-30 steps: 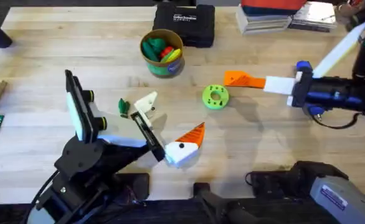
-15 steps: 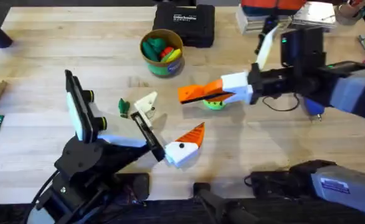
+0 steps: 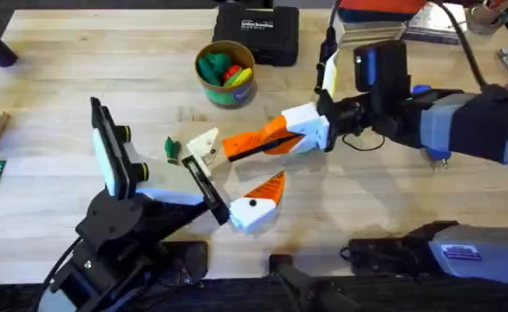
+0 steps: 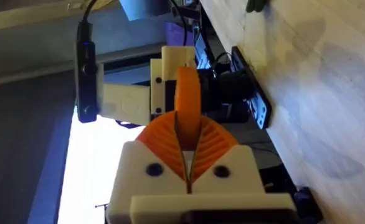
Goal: Pick up the gripper from the table and insert it into the empty holder that is missing its gripper. Then pick up a screw, insert it into the mounting hole, and use the screwdriver to tighten it. Finally, clean up the table by picking up the vegetable and placing it into the bucket.
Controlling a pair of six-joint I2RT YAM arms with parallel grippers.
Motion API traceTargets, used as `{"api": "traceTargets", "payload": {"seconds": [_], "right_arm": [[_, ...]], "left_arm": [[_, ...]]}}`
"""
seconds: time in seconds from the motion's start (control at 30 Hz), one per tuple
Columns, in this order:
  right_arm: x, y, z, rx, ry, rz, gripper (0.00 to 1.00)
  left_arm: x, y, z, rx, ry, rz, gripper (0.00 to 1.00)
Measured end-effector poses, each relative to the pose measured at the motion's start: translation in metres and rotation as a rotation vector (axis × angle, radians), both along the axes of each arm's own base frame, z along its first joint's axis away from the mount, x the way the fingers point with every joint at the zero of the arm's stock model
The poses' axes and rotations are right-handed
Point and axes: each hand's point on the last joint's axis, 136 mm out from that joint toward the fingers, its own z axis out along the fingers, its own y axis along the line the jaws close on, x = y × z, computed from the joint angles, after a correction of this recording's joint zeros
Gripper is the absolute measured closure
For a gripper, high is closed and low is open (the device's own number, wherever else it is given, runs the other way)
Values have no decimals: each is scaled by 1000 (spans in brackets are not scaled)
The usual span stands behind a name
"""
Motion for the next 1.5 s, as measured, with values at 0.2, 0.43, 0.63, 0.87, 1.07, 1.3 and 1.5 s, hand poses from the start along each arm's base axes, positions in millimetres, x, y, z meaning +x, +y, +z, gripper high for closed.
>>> {"api": "traceTargets", "payload": {"seconds": [0.2, 0.43, 0.63, 0.87, 1.07, 1.3, 1.5], "right_arm": [[-5, 5, 1, 0, 33, 22, 988], [-3, 6, 5, 2, 32, 23, 988], [1, 17, 8, 11, 14, 53, 988], [7, 28, 4, 33, 23, 103, 988], [14, 34, 2, 61, -1, 132, 988], [13, 49, -1, 61, 1, 174, 988], [15, 52, 0, 54, -11, 169, 988]], "left_arm": [[0, 0, 0, 0, 0, 0, 10], [0, 0, 0, 0, 0, 0, 10], [4, 2, 0, 2, 1, 25, 11], [4, 3, -1, 0, 4, 28, 10], [5, 3, -1, 1, 4, 34, 11], [7, 5, -1, 2, 4, 49, 10], [9, 6, -1, 3, 4, 63, 11]]}}
